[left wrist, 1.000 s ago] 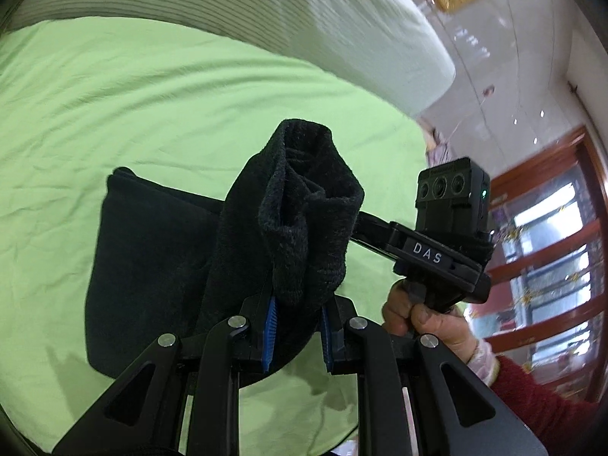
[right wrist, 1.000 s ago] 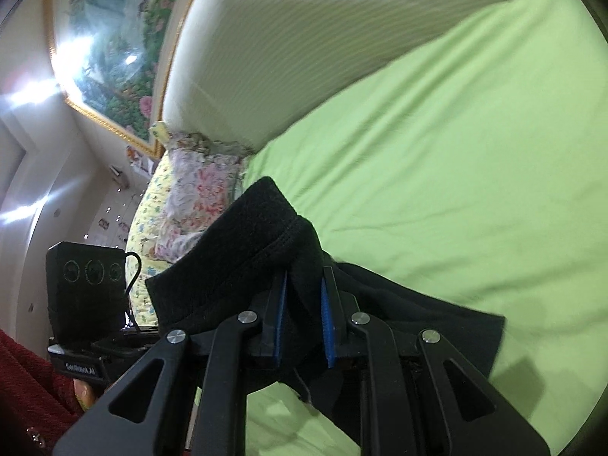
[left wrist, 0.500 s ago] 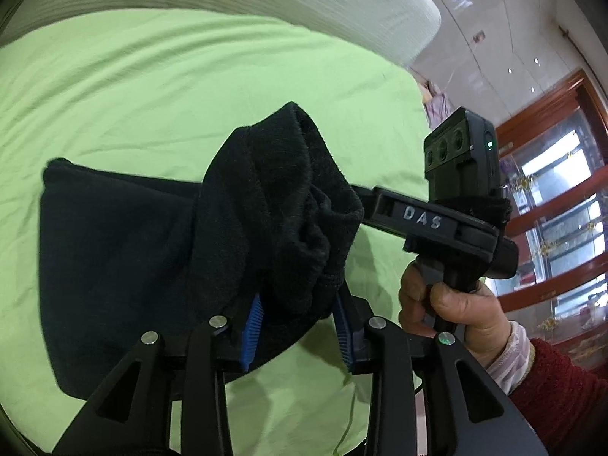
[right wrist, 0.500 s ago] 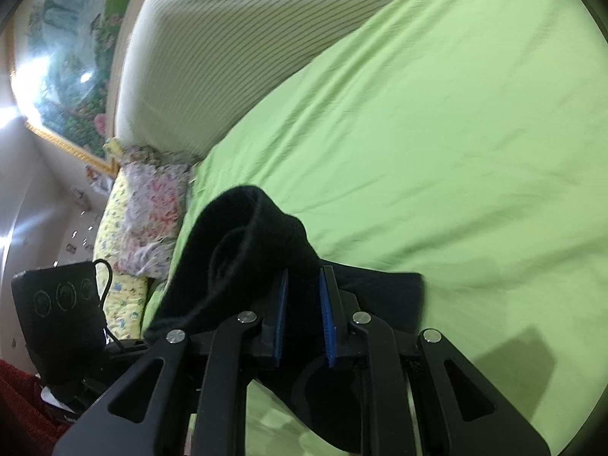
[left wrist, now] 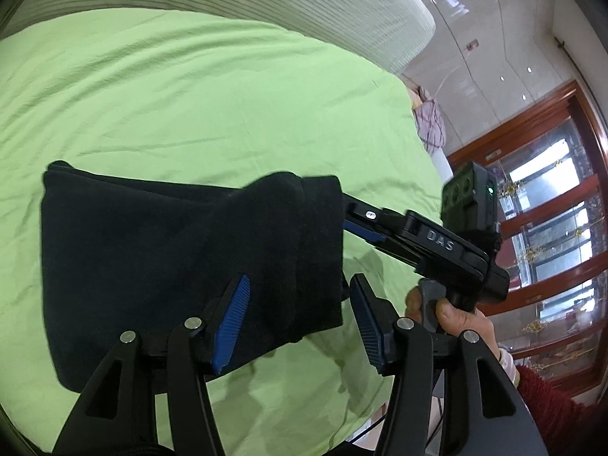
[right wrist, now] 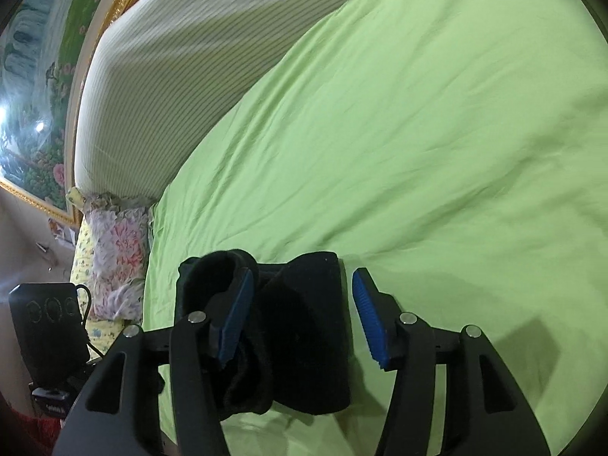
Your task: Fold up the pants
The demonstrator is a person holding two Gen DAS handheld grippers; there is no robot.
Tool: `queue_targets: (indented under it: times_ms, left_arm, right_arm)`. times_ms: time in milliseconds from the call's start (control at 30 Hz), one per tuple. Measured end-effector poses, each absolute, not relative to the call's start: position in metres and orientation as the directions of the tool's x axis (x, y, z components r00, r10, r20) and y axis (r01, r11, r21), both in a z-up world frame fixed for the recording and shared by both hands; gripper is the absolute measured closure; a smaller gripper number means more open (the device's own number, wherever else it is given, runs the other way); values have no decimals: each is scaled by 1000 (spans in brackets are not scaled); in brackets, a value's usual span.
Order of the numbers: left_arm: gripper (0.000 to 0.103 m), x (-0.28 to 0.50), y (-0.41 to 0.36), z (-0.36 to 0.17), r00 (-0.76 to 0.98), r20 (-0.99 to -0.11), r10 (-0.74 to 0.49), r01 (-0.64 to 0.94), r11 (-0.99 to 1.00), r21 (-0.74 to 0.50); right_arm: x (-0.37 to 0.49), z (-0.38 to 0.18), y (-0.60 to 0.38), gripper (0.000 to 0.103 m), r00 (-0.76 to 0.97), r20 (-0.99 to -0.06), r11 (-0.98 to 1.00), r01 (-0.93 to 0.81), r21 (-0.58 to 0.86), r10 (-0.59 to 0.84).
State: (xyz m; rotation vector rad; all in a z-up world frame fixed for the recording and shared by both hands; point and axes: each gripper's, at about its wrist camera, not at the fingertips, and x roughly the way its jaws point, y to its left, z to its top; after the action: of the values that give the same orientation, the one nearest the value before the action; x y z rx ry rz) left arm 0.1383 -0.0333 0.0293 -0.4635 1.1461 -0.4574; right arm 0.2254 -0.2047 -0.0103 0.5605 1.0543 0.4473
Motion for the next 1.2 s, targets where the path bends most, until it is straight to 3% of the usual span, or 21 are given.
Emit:
queue_targets:
  times_ms: [367, 633, 833, 1200]
  left_arm:
    - [45, 136, 21, 29, 403, -750, -525, -5, 818, -575]
    - [42, 132, 56, 30, 439, -756, -486, -72, 819, -569]
    - [34, 128, 73, 24, 440, -777, -451, -116, 829, -547]
    - [31, 131, 86, -3, 400, -812, -425, -182, 832, -525]
  right_arm:
    - [209, 34, -189, 29, 518, -682, 838, -142, 527, 517]
    - [193, 41, -164, 27, 515, -707, 868, -183, 462, 485]
    - [185, 29, -156, 22, 481, -735, 873, -175, 454, 478]
    - [185, 3, -157, 21, 430, -765, 872, -137, 469, 479]
